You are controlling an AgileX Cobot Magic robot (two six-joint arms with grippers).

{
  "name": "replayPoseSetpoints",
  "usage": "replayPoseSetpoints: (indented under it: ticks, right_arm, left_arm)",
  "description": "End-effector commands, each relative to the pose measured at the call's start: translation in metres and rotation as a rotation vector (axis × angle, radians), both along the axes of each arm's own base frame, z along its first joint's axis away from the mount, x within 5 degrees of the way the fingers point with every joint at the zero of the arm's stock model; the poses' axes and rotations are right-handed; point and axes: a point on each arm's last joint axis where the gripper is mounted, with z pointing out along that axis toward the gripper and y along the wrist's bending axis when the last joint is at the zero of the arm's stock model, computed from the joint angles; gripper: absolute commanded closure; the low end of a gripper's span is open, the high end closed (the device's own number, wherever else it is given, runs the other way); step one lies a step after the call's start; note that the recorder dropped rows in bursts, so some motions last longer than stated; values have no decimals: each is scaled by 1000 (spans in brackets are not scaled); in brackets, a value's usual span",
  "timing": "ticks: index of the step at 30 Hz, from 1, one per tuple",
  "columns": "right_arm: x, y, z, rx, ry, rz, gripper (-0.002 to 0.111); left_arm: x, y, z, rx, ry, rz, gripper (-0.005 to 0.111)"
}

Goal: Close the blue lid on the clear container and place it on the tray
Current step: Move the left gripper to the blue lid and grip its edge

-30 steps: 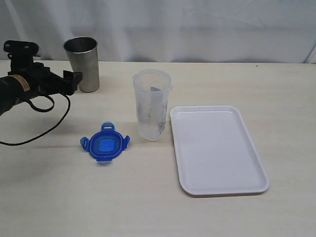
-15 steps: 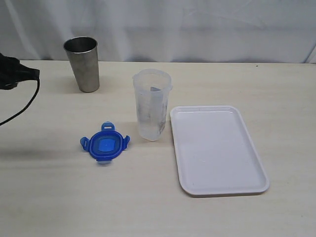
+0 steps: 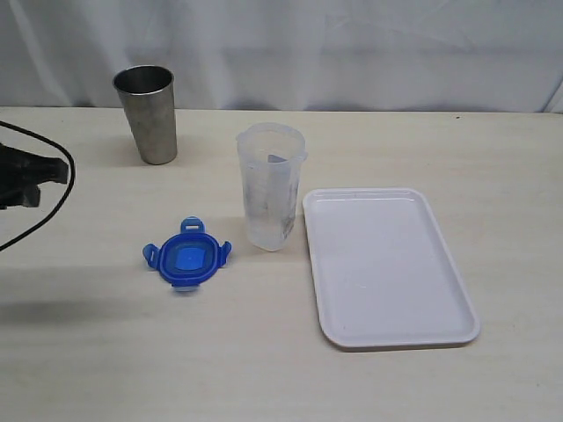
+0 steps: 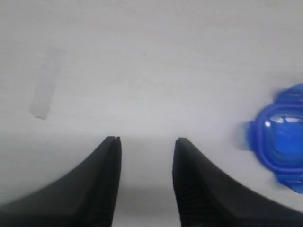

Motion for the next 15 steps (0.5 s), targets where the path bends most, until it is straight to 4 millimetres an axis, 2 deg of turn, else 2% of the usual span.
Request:
replayPoseSetpoints:
  ticks: [1, 6, 10, 15]
  right_arm:
    - [0, 0, -1, 2, 2, 0, 104]
    - [0, 0, -1, 2, 2, 0, 104]
    - [0, 0, -1, 2, 2, 0, 104]
    - [0, 0, -1, 2, 2, 0, 104]
  left_arm:
    - [-1, -23, -8, -190, 55, -117, 72]
    - [0, -36, -40, -315, 120, -128, 71]
    - [3, -51, -66, -274, 103, -189, 71]
    - [10, -73, -80, -220, 17, -216, 71]
